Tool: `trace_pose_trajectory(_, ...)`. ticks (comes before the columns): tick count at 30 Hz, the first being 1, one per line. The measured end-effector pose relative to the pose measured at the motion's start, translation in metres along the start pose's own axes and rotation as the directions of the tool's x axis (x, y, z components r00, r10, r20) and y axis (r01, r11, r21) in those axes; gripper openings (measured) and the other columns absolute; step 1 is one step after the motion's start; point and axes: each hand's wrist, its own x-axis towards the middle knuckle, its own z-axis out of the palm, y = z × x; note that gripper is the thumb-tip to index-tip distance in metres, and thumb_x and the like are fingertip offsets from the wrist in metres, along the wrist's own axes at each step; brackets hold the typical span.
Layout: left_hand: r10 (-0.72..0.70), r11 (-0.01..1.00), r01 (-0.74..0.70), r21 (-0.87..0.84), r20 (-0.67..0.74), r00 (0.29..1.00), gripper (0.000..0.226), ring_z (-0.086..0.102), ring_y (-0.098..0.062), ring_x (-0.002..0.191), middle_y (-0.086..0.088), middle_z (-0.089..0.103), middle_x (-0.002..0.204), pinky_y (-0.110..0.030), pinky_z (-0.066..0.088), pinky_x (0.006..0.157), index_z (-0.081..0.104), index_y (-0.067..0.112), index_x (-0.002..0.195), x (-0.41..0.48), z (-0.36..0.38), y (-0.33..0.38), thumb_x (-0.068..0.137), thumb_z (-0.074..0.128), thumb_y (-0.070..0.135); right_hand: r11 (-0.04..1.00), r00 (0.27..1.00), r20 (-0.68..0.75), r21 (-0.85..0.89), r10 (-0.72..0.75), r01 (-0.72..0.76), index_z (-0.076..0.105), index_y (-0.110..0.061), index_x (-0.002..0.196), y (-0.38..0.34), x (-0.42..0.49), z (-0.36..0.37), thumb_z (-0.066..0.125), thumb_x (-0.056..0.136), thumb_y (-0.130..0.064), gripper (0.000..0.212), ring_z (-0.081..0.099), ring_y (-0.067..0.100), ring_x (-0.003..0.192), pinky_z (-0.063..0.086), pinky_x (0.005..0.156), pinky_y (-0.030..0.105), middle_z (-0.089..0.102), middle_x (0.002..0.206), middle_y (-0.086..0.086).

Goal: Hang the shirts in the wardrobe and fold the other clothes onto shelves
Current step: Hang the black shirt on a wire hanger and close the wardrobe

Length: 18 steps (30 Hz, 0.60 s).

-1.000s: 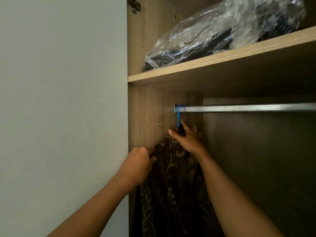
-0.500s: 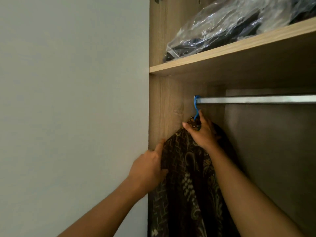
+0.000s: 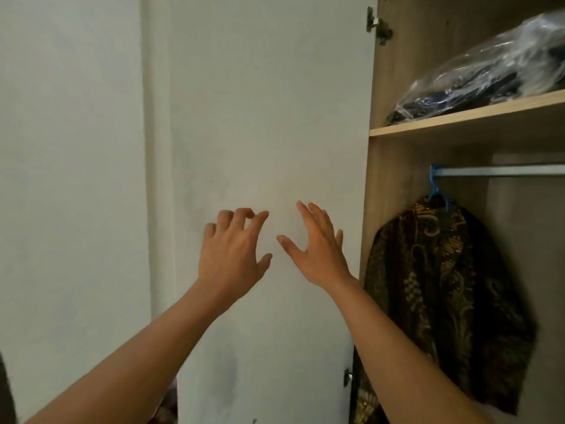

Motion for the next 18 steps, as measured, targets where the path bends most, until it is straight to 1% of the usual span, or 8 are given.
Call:
trace_pose_trajectory(3, -0.163, 0.986, 0.163, 0.016, -0.035, 0.986, 0.092, 0.031, -0.040, 0.135, -0.010, 0.033, 0.153, -0.055, 0.038, 0.100, 0.039, 0.026, 0.148, -0.035, -0.025, -0.053, 0.069, 0.081, 0.049, 0.998, 0.991, 0.129, 0.062, -0.021, 0.013, 0.006, -0.042, 0.156, -0.053, -0.023, 0.023, 0.046, 0.093, -0.066, 0.079, -0.001, 0.014, 0.153, 0.002, 0.120, 0.060, 0.000, 0.165, -0.015)
trace_pose_trajectory(6, -0.307, 0.905, 0.343, -0.250, 0.170, 0.936, 0.107, 0.026, -0.039, 0.144, -0.015, 0.013, 0.162, -0.053, 0.036, 0.112, 0.011, 0.035, 0.158, -0.050, -0.034, -0.084, 0.078, 0.082, 0.037, 0.992, 0.974, 0.223, 0.114, 0.027, -0.054, 0.001, -0.044, 0.155, -0.086, -0.032, 0.037, 0.050, 0.093, -0.063, 0.082, -0.003, 0.014, 0.153, 0.005, 0.120, 0.060, -0.007, 0.165, -0.016)
trace_pose_trajectory(8, -0.233, 0.821, 0.377, -0.428, 0.351, 0.907, 0.114, 0.036, -0.031, 0.141, -0.013, 0.020, 0.161, -0.039, 0.034, 0.113, -0.008, 0.040, 0.156, -0.052, -0.036, -0.091, 0.083, 0.079, 0.027, 0.987, 0.967, 0.243, 0.121, 0.076, -0.108, -0.001, -0.043, 0.155, -0.099, -0.032, 0.038, 0.050, 0.093, -0.061, 0.083, -0.003, 0.016, 0.153, 0.006, 0.119, 0.062, -0.011, 0.165, -0.014)
trace_pose_trajectory(9, -0.185, 0.810, 0.364, -0.459, 0.389, 0.902, 0.115, 0.040, -0.028, 0.138, -0.011, 0.028, 0.158, -0.033, 0.033, 0.110, -0.014, 0.040, 0.155, -0.053, -0.036, -0.091, 0.086, 0.076, 0.024, 0.984, 0.963, 0.251, 0.122, 0.094, -0.128, -0.002, -0.042, 0.156, -0.103, -0.032, 0.036, 0.050, 0.094, -0.061, 0.083, -0.002, 0.017, 0.153, 0.007, 0.118, 0.063, -0.011, 0.165, -0.014)
trace_pose_trajectory(11, -0.174, 0.802, 0.353, -0.482, 0.376, 0.910, 0.114, 0.047, -0.026, 0.132, -0.007, 0.041, 0.151, -0.032, 0.036, 0.108, -0.020, 0.042, 0.152, -0.057, -0.035, -0.090, 0.089, 0.072, 0.018, 0.979, 0.956, 0.267, 0.132, 0.118, -0.157, -0.002, -0.041, 0.156, -0.108, -0.030, 0.031, 0.048, 0.095, -0.060, 0.081, 0.001, 0.017, 0.153, 0.010, 0.118, 0.064, -0.009, 0.166, -0.012)
trace_pose_trajectory(13, -0.211, 0.759, 0.374, -0.533, 0.343, 0.915, 0.114, 0.056, -0.025, 0.122, -0.003, 0.048, 0.147, -0.038, 0.046, 0.105, -0.024, 0.047, 0.149, -0.064, -0.033, -0.089, 0.091, 0.067, 0.009, 0.972, 0.955, 0.268, 0.161, 0.125, -0.172, -0.003, -0.042, 0.155, -0.110, -0.030, 0.024, 0.047, 0.095, -0.061, 0.081, 0.006, 0.018, 0.153, 0.015, 0.118, 0.063, -0.005, 0.166, -0.009)
trace_pose_trajectory(16, -0.246, 0.725, 0.400, -0.561, 0.332, 0.911, 0.106, 0.062, -0.020, 0.105, 0.001, 0.053, 0.140, -0.039, 0.053, 0.096, -0.018, 0.047, 0.151, -0.075, -0.041, -0.081, 0.093, 0.062, 0.006, 0.966, 0.966, 0.223, 0.191, 0.131, -0.175, -0.002, -0.043, 0.155, -0.112, -0.037, 0.011, 0.044, 0.094, -0.065, 0.080, 0.028, 0.023, 0.147, 0.029, 0.116, 0.054, 0.005, 0.163, -0.006)
trace_pose_trajectory(18, -0.226, 0.699, 0.397, -0.595, 0.342, 0.912, 0.101, 0.063, -0.012, 0.094, 0.007, 0.053, 0.136, -0.028, 0.055, 0.090, -0.008, 0.044, 0.155, -0.084, -0.058, -0.069, 0.094, 0.063, 0.006, 0.970, 0.971, 0.195, 0.171, 0.138, -0.172, -0.003, -0.046, 0.154, -0.115, -0.047, -0.002, 0.040, 0.092, -0.070, 0.079, 0.044, 0.028, 0.137, 0.038, 0.111, 0.049, 0.012, 0.160, -0.004)
